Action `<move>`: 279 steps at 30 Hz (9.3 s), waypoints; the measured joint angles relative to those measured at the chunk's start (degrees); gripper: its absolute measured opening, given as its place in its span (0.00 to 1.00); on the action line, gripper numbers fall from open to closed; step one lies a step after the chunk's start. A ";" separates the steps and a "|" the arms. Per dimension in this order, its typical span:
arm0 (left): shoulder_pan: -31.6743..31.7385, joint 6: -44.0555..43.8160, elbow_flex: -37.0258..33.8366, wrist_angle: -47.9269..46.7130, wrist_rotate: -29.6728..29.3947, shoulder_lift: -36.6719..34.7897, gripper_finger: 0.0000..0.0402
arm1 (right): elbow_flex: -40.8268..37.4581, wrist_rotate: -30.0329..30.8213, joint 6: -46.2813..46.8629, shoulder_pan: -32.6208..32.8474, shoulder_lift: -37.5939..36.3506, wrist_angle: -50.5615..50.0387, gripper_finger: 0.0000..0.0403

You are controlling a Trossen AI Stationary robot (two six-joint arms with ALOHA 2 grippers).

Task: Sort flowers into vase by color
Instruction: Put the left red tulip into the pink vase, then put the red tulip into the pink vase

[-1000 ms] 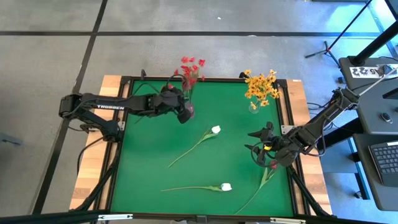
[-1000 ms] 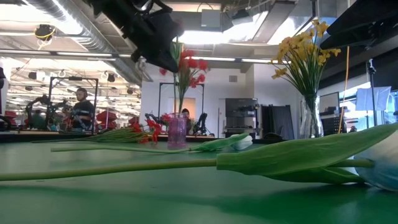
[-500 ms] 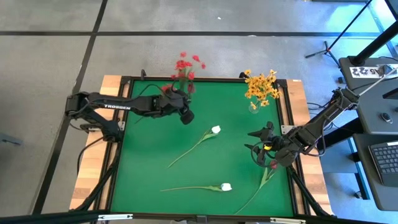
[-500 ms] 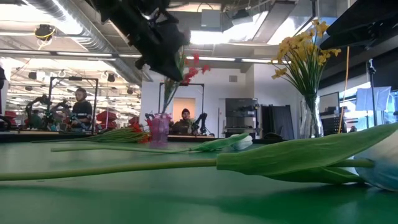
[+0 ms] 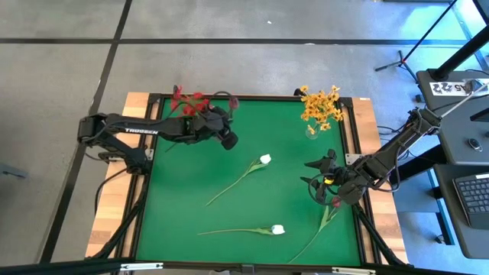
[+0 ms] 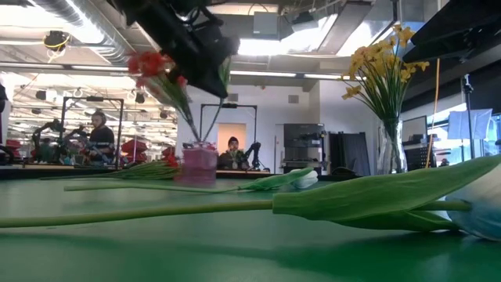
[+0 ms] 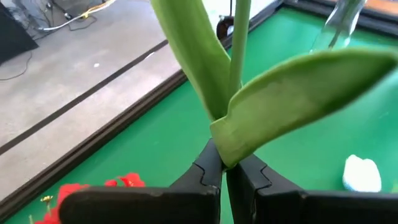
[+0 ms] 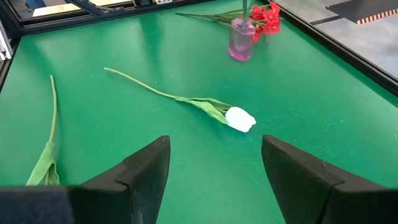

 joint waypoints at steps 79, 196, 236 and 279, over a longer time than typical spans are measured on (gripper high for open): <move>1.11 -4.19 -9.60 21.35 6.20 -1.64 0.01 | 0.00 1.01 0.16 0.00 0.00 -0.22 0.63; -34.04 -24.87 -6.67 -18.07 4.42 -2.42 0.29 | 0.10 -43.00 -2.99 0.09 12.22 10.33 0.63; -33.88 -25.24 -6.67 -15.83 4.44 -2.44 0.29 | 0.35 -48.01 3.33 10.60 32.24 2.29 0.56; -31.23 -8.81 4.48 6.37 12.98 1.83 0.29 | 17.73 -34.05 -10.39 1.08 32.35 -16.75 0.03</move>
